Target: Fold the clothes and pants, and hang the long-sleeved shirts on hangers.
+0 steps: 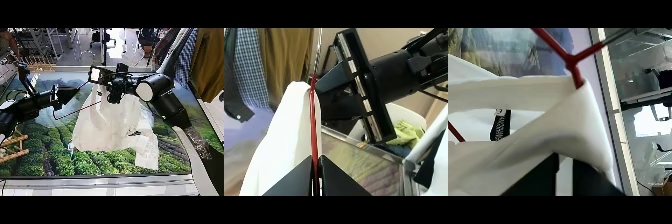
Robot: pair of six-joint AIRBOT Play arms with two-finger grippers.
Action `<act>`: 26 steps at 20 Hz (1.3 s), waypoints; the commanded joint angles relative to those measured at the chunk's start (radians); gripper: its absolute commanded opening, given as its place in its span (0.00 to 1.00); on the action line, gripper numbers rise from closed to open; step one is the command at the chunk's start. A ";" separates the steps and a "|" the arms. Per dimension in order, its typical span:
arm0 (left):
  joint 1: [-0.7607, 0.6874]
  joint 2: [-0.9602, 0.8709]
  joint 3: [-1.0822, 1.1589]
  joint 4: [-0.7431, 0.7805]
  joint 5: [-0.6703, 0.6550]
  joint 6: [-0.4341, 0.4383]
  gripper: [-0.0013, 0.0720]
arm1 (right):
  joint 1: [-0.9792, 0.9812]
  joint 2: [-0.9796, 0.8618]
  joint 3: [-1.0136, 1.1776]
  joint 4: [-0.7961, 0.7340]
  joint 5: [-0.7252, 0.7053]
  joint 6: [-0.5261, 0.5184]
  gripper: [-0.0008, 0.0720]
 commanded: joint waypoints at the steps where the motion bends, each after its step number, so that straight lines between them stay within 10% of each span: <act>1: 0.000 0.000 0.000 0.000 -0.002 0.001 0.05 | -0.002 -0.018 0.000 0.021 -0.026 -0.014 0.06; 7: 0.002 0.000 0.000 0.000 -0.023 0.000 0.04 | -0.002 0.014 0.001 -0.011 0.021 0.028 0.43; 19: 0.001 0.000 0.000 0.000 -0.024 0.000 0.04 | -0.016 -0.020 0.001 0.022 -0.094 -0.120 0.49; 21: 0.001 0.000 0.000 0.000 -0.024 0.000 0.05 | -0.017 -0.043 0.000 0.021 -0.151 -0.120 0.47; 25: 0.002 0.000 0.000 -0.002 0.003 0.000 0.08 | -0.016 -0.042 0.001 0.021 -0.119 -0.106 0.04; 26: 0.006 0.001 0.000 -0.009 0.042 0.000 0.29 | -0.016 -0.042 0.001 0.021 -0.095 -0.100 0.03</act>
